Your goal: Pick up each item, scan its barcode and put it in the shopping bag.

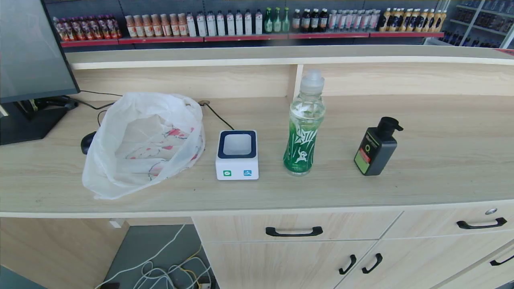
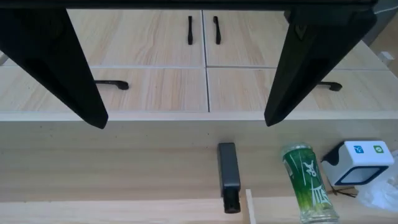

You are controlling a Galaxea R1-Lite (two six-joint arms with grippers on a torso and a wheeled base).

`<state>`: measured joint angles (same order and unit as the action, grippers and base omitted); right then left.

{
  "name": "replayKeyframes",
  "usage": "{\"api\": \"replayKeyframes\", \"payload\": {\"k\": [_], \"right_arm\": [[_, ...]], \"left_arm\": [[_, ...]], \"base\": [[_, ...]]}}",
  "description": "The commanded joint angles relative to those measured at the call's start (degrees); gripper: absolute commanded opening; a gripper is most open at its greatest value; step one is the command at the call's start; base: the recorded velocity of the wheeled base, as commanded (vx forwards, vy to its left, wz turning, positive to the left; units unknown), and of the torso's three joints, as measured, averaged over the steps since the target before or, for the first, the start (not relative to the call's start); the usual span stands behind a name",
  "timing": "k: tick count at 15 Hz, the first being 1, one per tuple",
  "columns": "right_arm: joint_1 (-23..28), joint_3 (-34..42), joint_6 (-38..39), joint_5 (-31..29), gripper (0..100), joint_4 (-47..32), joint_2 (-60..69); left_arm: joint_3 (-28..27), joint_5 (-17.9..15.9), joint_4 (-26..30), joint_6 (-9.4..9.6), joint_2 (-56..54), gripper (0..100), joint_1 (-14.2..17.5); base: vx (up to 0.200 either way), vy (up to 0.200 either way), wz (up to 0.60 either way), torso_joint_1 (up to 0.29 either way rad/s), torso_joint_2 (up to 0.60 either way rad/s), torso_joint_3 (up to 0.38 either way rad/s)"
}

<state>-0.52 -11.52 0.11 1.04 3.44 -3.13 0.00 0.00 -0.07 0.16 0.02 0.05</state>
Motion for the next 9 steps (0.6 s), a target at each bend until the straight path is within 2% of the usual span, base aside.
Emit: {"api": "replayKeyframes", "payload": {"k": [1,4,7,8,9], "right_arm": [[-1.67,-7.38,-1.43,2.92,100,0.25,-8.38],[-2.11,-7.99,-3.36,6.43,100,0.52,-13.04],[-2.55,-11.86,-3.36,8.1,100,1.13,-19.63],[-3.78,-12.47,-3.45,8.1,100,2.28,-21.83],[-5.01,-12.65,-4.15,8.1,100,7.2,-25.17]], "left_arm": [[0.0,0.0,-0.01,0.02,-0.02,100,0.04],[0.0,0.0,-0.01,0.02,-0.02,100,0.04],[0.0,0.0,-0.01,0.02,-0.02,100,0.04],[0.0,0.0,-0.01,0.02,-0.02,100,0.04],[0.0,0.0,-0.01,0.02,-0.02,100,0.04]], "base": [[0.0,0.0,0.0,0.0,0.0,0.0],[0.0,0.0,0.0,0.0,0.0,0.0],[0.0,0.0,0.0,0.0,0.0,0.0],[0.0,0.0,0.0,0.0,0.0,0.0],[0.0,0.0,0.0,0.0,0.0,0.0]]}}
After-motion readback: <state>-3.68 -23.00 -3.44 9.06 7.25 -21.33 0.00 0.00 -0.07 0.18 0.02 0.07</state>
